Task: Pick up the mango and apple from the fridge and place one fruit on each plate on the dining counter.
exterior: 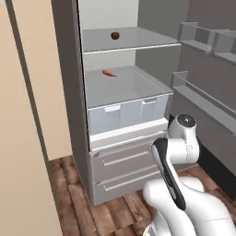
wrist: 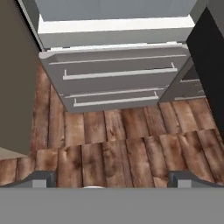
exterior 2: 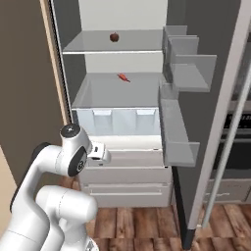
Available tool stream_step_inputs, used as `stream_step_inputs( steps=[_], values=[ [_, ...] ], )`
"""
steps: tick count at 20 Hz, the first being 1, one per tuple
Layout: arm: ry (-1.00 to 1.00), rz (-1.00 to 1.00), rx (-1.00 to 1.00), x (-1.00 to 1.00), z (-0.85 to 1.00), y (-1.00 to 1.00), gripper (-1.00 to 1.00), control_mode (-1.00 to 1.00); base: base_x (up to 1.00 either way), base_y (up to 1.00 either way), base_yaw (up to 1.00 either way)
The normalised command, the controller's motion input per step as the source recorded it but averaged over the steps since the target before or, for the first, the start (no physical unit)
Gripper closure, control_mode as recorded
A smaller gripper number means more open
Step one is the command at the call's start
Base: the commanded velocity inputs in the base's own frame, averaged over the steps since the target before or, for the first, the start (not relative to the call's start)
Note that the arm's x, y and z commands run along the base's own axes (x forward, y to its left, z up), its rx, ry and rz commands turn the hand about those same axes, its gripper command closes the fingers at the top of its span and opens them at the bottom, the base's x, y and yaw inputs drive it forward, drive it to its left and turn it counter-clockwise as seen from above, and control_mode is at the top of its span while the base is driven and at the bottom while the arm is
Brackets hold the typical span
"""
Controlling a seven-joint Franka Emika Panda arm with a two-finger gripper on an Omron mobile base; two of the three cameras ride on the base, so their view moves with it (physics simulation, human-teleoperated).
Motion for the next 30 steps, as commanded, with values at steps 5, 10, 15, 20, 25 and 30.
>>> stream_step_inputs(
  steps=[5,10,15,20,25,30],
  values=[
    [0.0,0.0,0.0,0.0,0.0,0.0,-1.0,1.0,0.54,-0.34,0.19],
    [0.0,0.0,0.0,0.0,0.0,0.0,-1.0,1.0,0.62,-0.25,0.2],
    [0.0,0.0,0.0,0.0,0.0,0.0,-1.0,1.0,0.55,-0.28,0.22],
    [0.0,0.0,0.0,0.0,0.0,0.0,-1.0,1.0,0.41,-0.24,0.24],
    [0.0,0.0,0.0,0.0,0.0,0.0,-1.0,1.0,0.39,-0.22,0.24],
    [0.0,0.0,0.0,0.0,0.0,0.0,-1.0,1.0,0.36,-0.31,0.21]
  ],
)
